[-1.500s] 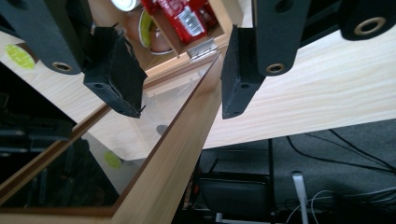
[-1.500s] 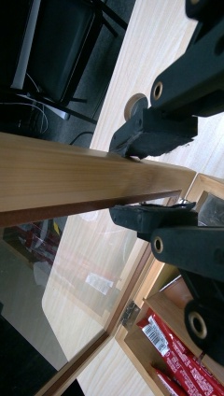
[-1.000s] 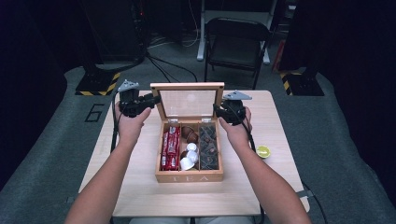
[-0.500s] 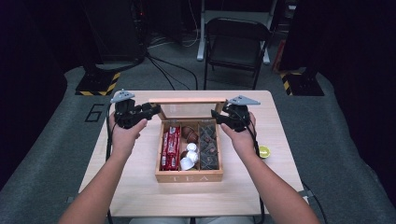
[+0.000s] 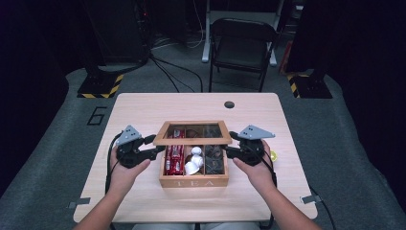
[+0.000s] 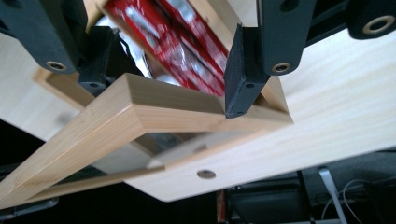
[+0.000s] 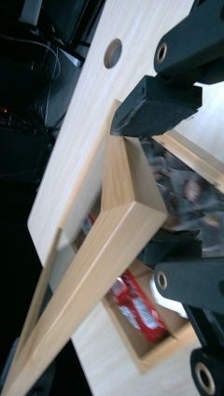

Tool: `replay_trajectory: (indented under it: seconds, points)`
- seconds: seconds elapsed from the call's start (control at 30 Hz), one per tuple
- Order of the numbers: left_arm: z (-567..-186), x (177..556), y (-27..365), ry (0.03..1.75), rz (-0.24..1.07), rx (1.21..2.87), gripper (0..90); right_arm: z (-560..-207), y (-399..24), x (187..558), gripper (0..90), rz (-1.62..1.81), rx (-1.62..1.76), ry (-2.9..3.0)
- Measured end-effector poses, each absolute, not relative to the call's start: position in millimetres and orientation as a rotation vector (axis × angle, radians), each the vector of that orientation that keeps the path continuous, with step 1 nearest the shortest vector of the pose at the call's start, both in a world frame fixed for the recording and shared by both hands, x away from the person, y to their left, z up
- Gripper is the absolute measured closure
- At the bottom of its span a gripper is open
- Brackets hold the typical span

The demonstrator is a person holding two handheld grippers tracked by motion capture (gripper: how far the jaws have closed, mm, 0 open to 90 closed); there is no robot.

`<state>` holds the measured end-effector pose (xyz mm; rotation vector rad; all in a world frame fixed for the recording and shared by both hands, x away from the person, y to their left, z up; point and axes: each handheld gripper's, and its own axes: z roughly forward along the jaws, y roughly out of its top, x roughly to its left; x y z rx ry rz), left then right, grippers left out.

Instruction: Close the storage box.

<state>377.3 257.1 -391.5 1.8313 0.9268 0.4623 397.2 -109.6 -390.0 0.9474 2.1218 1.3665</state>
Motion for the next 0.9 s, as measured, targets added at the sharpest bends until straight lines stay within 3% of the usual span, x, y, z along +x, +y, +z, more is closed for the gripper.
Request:
replay_trajectory:
  seconds: [0.17, 0.63, 0.73, 0.83, 0.9]
  points:
    - [-406.9, 362.7, 253.9, 0.912, 0.487, 1.886, 44.7, -404.0, -112.8, 380.1, 41.8, 1.355, 0.914, 2.157]
    - [-454.5, 344.1, 253.1, 0.958, 0.377, 1.998, 40.8, -453.0, -115.7, 355.8, 40.1, 1.266, 0.935, 2.299]
    - [-456.6, 339.8, 248.3, 0.941, 0.353, 2.023, 40.0, -458.2, -114.8, 355.7, 36.1, 1.233, 0.957, 2.341]
    - [-461.2, 340.5, 246.2, 0.966, 0.304, 2.058, 30.4, -461.7, -112.6, 354.0, 33.3, 1.187, 0.923, 2.390]
    - [-461.2, 338.0, 249.8, 0.966, 0.353, 2.039, 28.8, -463.9, -112.2, 348.8, 32.0, 1.181, 0.912, 2.387]
